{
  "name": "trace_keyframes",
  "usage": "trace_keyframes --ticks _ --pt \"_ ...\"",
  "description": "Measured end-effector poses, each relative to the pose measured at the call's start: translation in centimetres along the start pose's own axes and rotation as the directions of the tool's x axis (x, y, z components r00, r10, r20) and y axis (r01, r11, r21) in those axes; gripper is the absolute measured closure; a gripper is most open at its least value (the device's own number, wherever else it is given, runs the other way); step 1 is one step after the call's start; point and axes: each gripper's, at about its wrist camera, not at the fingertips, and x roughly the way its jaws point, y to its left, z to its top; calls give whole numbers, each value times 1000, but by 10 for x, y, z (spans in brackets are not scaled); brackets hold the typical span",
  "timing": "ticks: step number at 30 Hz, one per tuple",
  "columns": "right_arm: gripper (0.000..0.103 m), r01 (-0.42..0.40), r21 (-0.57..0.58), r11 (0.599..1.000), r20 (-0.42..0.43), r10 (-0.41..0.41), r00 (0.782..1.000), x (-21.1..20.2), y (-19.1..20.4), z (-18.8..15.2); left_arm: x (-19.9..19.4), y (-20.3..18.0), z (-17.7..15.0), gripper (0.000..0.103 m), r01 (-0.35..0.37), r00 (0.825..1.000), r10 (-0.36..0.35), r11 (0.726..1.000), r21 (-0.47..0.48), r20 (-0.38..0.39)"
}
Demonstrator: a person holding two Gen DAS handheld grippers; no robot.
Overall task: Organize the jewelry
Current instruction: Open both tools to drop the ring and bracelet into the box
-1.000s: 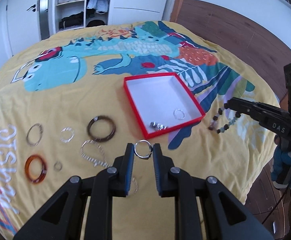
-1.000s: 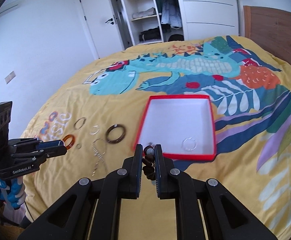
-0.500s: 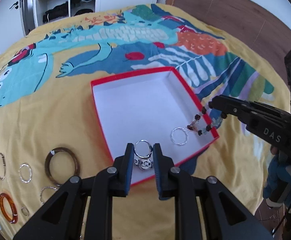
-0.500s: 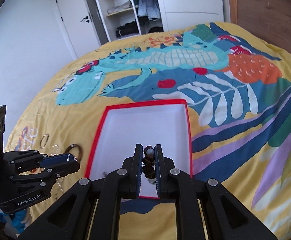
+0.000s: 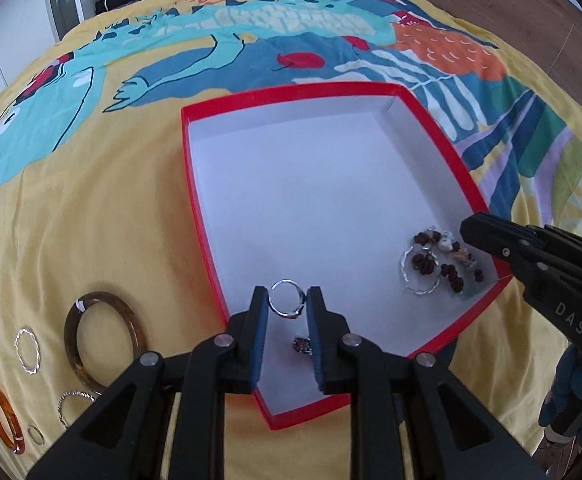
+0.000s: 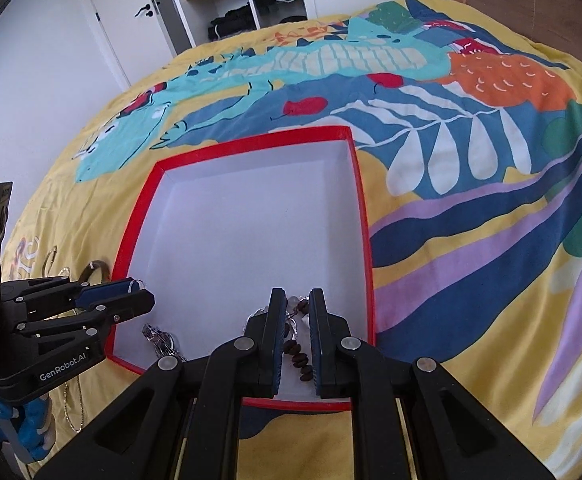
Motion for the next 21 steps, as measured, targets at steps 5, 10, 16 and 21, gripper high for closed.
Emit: trace_keyframes --ticks 5,10,16,21 --pt "62 10 -3 1000 7 -10 1000 -6 3 -1 -6 0 -1 75 19 1000 -19 1000 -6 -2" --pt "61 19 -13 1000 31 -18 999 -27 8 0 -26 -2 0 72 18 1000 -18 1000 -8 21" --pt "61 34 -14 999 83 -33 996 -71 13 1 -72 2 -8 71 21 996 -19 999 -24 85" --pt "60 38 -17 999 137 -35 990 -120 28 -2 -129 11 -22 71 24 989 -18 999 -39 148"
